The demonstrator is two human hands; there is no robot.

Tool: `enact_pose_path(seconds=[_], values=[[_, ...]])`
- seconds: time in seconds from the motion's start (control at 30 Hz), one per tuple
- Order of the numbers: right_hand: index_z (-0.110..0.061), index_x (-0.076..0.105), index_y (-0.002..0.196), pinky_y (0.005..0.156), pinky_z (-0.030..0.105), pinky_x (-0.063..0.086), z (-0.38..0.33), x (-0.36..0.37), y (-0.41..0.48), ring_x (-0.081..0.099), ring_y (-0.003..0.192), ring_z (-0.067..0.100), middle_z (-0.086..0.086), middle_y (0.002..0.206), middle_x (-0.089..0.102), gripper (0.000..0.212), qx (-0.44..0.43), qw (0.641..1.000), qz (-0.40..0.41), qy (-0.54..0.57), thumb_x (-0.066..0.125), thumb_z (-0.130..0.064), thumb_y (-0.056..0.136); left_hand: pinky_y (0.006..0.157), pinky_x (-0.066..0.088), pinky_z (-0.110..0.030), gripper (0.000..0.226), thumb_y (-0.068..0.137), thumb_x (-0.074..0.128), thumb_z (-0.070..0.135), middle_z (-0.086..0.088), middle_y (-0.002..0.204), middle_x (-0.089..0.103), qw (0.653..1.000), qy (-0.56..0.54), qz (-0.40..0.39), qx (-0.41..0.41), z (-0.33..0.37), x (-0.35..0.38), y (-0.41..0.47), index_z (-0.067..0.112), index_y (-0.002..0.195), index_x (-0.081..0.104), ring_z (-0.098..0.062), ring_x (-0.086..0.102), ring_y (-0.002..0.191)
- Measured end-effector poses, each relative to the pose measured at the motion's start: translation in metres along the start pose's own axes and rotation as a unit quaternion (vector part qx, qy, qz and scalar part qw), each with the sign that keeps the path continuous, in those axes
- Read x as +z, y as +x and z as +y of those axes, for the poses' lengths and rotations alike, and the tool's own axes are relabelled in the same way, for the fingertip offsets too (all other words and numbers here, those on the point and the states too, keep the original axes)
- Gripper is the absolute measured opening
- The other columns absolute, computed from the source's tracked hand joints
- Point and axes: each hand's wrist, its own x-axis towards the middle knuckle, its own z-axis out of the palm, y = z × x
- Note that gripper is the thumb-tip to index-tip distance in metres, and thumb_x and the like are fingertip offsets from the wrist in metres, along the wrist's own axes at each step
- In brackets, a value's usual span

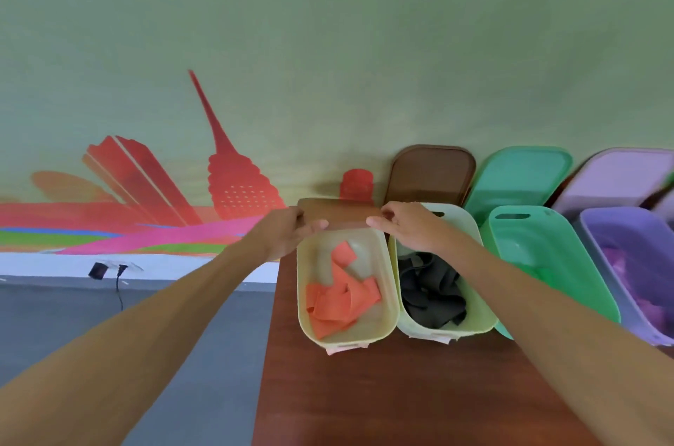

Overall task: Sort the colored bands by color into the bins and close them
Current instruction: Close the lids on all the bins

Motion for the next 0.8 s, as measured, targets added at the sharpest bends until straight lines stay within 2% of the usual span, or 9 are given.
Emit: enact_pose_path(seconds=[0.07, 0.13, 0.23, 0.33, 0.4, 0.5, 0.6, 0.7, 0.8], values=[[-0.009, 0.054, 0.125, 0.076, 0.029, 0.045, 0.001, 0.01, -0.015, 0.059, 0.094, 0.019, 0.005, 0.105, 0.063, 0.063, -0.004, 1.0, 0.005, 0.025, 0.054, -0.059, 0.086, 0.074, 0.041, -0.028, 0.051, 0.087, 0.06, 0.046, 0.001, 0.099, 0.057, 0.999, -0.051, 0.012, -0.003, 0.001, 0.006, -0.02, 0.01, 0.122, 0.054, -0.018, 0.055, 0.089], [-0.01, 0.053, 0.129, 0.074, 0.025, 0.039, 0.005, 0.023, -0.029, 0.056, 0.094, 0.016, 0.001, 0.106, 0.061, 0.068, 0.0, 0.999, 0.005, 0.05, 0.064, -0.056, 0.081, 0.078, 0.043, -0.029, 0.064, 0.081, 0.071, 0.039, -0.001, 0.108, 0.056, 0.996, -0.083, 0.028, -0.012, -0.001, 0.018, -0.038, 0.008, 0.131, 0.047, -0.018, 0.054, 0.094], [-0.01, 0.059, 0.114, 0.07, 0.02, 0.039, 0.009, 0.043, -0.052, 0.055, 0.084, 0.011, -0.009, 0.089, 0.059, 0.057, 0.005, 0.995, -0.004, 0.101, 0.074, -0.048, 0.074, 0.089, 0.047, -0.034, 0.086, 0.07, 0.082, 0.031, -0.001, 0.118, 0.051, 0.989, -0.142, 0.027, -0.034, -0.007, 0.04, -0.058, 0.006, 0.139, 0.036, -0.022, 0.055, 0.104], [-0.012, 0.06, 0.105, 0.069, 0.019, 0.046, 0.008, 0.06, -0.07, 0.058, 0.078, 0.012, -0.008, 0.084, 0.061, 0.044, 0.015, 0.993, -0.006, 0.119, 0.079, -0.036, 0.073, 0.092, 0.05, -0.042, 0.095, 0.055, 0.085, 0.043, -0.002, 0.124, 0.053, 0.99, -0.131, 0.026, -0.046, -0.015, 0.061, -0.071, 0.014, 0.134, 0.039, -0.023, 0.056, 0.106], [-0.008, 0.056, 0.113, 0.077, 0.028, 0.046, 0.009, 0.072, -0.081, 0.055, 0.085, 0.018, -0.002, 0.092, 0.056, 0.055, 0.027, 0.995, -0.011, 0.1, 0.08, -0.036, 0.073, 0.091, 0.05, -0.044, 0.088, 0.054, 0.086, 0.041, -0.004, 0.121, 0.053, 0.99, -0.13, 0.026, -0.058, -0.02, 0.076, -0.079, 0.016, 0.125, 0.04, -0.022, 0.055, 0.105], [-0.007, 0.048, 0.129, 0.092, 0.037, 0.046, 0.007, 0.084, -0.092, 0.051, 0.097, 0.023, 0.005, 0.107, 0.049, 0.07, 0.034, 0.996, 0.0, 0.08, 0.079, -0.036, 0.073, 0.092, 0.047, -0.038, 0.078, 0.063, 0.085, 0.036, -0.006, 0.118, 0.046, 0.992, -0.103, 0.029, -0.074, -0.021, 0.094, -0.092, 0.012, 0.121, 0.039, -0.022, 0.05, 0.105], [-0.011, 0.044, 0.133, 0.088, 0.03, 0.041, 0.004, 0.089, -0.098, 0.048, 0.099, 0.02, 0.005, 0.11, 0.047, 0.072, 0.049, 0.997, 0.02, 0.059, 0.078, -0.036, 0.075, 0.094, 0.044, -0.035, 0.076, 0.069, 0.082, 0.035, -0.008, 0.121, 0.041, 0.989, -0.104, 0.03, -0.097, -0.021, 0.104, -0.097, 0.01, 0.127, 0.039, -0.024, 0.051, 0.108], [-0.011, 0.044, 0.131, 0.09, 0.034, 0.043, -0.001, 0.097, -0.1, 0.05, 0.109, 0.023, 0.007, 0.118, 0.051, 0.072, 0.08, 0.996, 0.034, 0.009, 0.077, -0.041, 0.074, 0.097, 0.043, -0.037, 0.084, 0.069, 0.083, 0.03, -0.008, 0.129, 0.042, 0.987, -0.124, 0.027, -0.098, -0.022, 0.106, -0.098, 0.011, 0.135, 0.035, -0.025, 0.05, 0.115], [-0.009, 0.047, 0.123, 0.087, 0.035, 0.045, -0.006, 0.107, -0.102, 0.052, 0.105, 0.024, 0.007, 0.116, 0.052, 0.067, 0.102, 0.994, 0.035, -0.007, 0.077, -0.042, 0.073, 0.097, 0.047, -0.04, 0.083, 0.065, 0.085, 0.026, -0.007, 0.131, 0.048, 0.988, -0.125, 0.02, -0.089, -0.026, 0.102, -0.099, 0.012, 0.132, 0.039, -0.024, 0.052, 0.114]])
